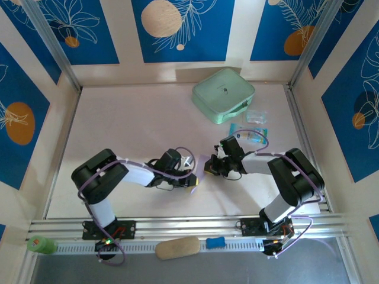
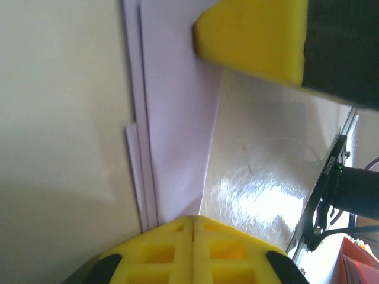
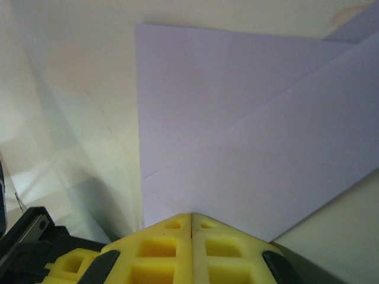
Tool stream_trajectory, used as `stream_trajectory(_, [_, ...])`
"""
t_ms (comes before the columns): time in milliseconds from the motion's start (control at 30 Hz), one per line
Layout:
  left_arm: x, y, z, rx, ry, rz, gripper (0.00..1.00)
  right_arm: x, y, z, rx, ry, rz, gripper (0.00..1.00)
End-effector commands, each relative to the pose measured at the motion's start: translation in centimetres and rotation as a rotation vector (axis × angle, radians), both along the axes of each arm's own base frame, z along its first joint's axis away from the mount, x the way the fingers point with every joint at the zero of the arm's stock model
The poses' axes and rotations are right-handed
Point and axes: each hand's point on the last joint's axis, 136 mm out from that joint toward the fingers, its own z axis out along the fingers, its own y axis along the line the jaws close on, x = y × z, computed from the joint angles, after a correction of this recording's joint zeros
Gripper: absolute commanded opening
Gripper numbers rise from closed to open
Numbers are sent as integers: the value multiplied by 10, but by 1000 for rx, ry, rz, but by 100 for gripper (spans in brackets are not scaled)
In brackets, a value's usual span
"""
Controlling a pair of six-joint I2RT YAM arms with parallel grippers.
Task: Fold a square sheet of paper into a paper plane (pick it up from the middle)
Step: Fold the wing for the fifth time at the center of the table.
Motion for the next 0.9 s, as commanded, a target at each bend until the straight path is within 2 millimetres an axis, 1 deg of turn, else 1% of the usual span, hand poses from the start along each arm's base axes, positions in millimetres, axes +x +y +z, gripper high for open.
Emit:
stream_trajectory(0, [-8, 1, 16, -10, 12, -16, 0, -9, -16, -17, -56, 56, -38, 1])
stream_trajectory(100, [-5, -9, 34, -43, -11, -29, 0, -9, -14, -16, -50, 54, -34, 1])
stream_trajectory(167, [-6, -16, 41, -57, -14, -51, 0, -9, -15, -17, -50, 57, -34, 1])
stream_trajectory(233, [-7, -24, 42, -59, -15, -68, 0, -10, -14, -17, -48, 61, -32, 1])
stream_trajectory(367, [-1, -32, 27, -14, -6, -79, 0, -11, -13, -19, -45, 71, -27, 1])
stream_trajectory(467, [2, -34, 15, 22, 4, -76, 0, -11, -12, -18, -41, 71, -23, 1])
stream_trajectory(600, [-5, -27, -2, 62, 40, -81, 0, -11, -13, -19, -44, 75, -23, 1])
stream_trajectory(767, [-20, -4, -21, 128, 69, -72, 0, -12, -14, -21, -51, 80, -20, 1])
stream_trajectory(867, [-27, 7, -27, 151, 80, -69, 0, -12, -15, -22, -57, 83, -23, 1])
